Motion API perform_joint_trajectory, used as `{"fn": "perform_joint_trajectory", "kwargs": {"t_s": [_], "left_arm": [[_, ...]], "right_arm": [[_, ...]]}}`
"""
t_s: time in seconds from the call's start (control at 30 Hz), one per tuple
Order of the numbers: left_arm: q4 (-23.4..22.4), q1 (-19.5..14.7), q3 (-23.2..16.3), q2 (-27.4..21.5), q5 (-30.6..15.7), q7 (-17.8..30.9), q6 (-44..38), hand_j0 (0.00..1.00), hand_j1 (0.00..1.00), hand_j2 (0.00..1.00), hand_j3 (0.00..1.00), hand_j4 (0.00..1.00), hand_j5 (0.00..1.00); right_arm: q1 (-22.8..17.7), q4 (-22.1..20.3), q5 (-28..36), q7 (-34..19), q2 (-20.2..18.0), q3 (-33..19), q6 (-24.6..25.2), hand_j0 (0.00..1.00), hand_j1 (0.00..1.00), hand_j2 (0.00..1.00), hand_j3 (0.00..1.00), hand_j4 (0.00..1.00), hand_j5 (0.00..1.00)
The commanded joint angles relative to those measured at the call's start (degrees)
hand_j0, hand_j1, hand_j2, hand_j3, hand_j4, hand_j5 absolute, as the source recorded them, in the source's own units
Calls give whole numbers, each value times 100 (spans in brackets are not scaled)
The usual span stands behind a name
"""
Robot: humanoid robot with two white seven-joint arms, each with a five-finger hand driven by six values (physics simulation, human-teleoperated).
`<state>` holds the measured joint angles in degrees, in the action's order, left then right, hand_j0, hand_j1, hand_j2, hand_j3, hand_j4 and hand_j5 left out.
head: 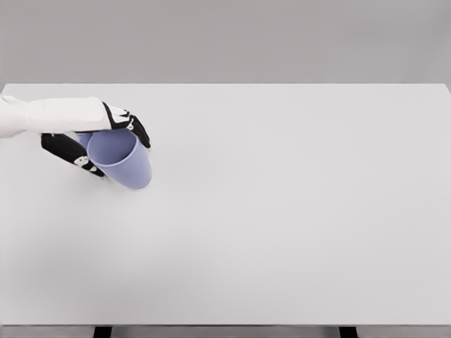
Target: Place the right cup on the left cup with left arm
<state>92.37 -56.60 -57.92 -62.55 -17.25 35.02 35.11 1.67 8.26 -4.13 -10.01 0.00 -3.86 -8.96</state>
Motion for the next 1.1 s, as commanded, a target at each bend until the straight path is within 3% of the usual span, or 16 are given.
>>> {"fn": "perform_joint_trajectory", "kwargs": {"t_s": [0.0, 0.23, 0.47, 0.6, 1.07], "left_arm": [[-35, -8, 18, -152, -217, -2, -11, 52, 52, 52, 52, 52, 52], [-747, -448, -18, -257, -165, -2, -11, 52, 52, 52, 52, 52, 52], [-1494, -562, -62, -187, -147, -2, -11, 52, 52, 52, 52, 52, 52], [-2074, -571, -114, 191, -121, -2, -11, 52, 52, 52, 52, 52, 52], [-2153, -483, -114, 349, -77, -2, -11, 53, 53, 53, 53, 53, 53]], "right_arm": [[0, 0, 0, -1, 0, 0, -1, 100, 100, 100, 100, 100, 100], [0, 0, -9, -1, 0, 0, -1, 100, 100, 100, 100, 100, 100], [0, 0, 0, -1, 0, 0, -1, 100, 100, 100, 100, 100, 100], [0, 0, 0, -1, 0, 0, -1, 100, 100, 100, 100, 100, 100], [0, 0, 0, -1, 0, 0, -1, 100, 100, 100, 100, 100, 100]]}}
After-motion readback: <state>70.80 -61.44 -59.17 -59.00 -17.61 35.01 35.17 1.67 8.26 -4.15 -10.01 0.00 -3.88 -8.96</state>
